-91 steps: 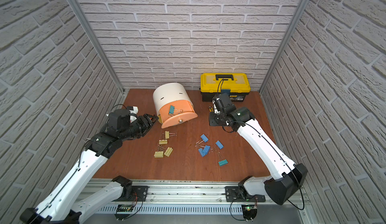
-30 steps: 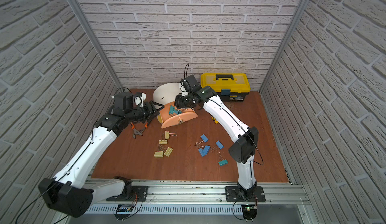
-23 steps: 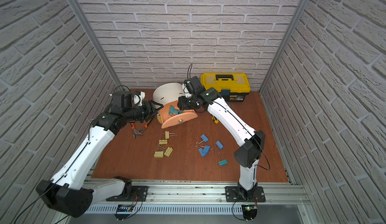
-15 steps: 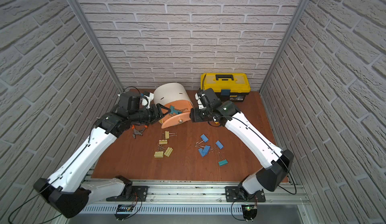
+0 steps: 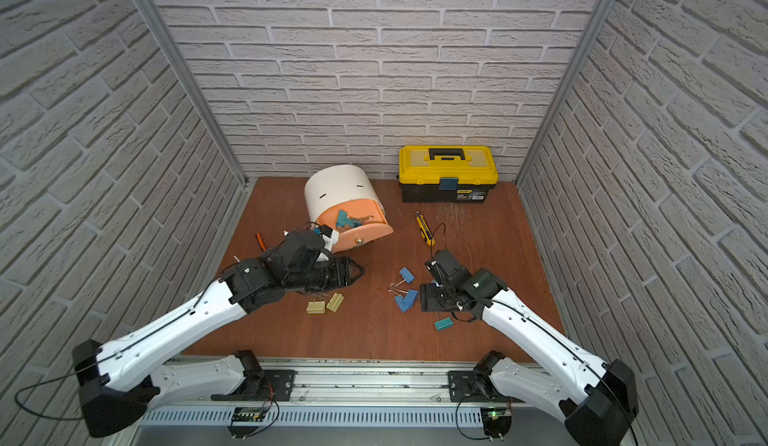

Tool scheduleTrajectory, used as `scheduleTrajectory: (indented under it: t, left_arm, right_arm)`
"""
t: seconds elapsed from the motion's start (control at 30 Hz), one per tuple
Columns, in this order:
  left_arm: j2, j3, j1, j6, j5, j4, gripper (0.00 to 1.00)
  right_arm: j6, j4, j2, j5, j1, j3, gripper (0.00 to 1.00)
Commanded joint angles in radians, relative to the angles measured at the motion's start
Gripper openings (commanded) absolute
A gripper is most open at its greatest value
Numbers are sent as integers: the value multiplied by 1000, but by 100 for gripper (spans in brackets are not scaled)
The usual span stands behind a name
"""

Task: Put the binder clips in the drawer according to color
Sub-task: Pick up the binder clip at the center of the board.

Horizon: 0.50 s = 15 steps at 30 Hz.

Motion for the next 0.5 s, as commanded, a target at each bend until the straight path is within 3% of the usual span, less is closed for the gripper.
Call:
scheduleTrajectory:
  t: [0.0,0.2,0.47]
  left_arm:
    - [-39,-72,-60,-74,-102,76,61]
    - [-89,-195,-152,-163,-181,128,61]
    - [-142,-217,-194,-185,-236,102,61]
  right_arm:
    - [57,9,-10,31,-1,-72,77]
    - [66,70,42,48,0,-169,78]
    - [39,133,114,72,-1,-178,81]
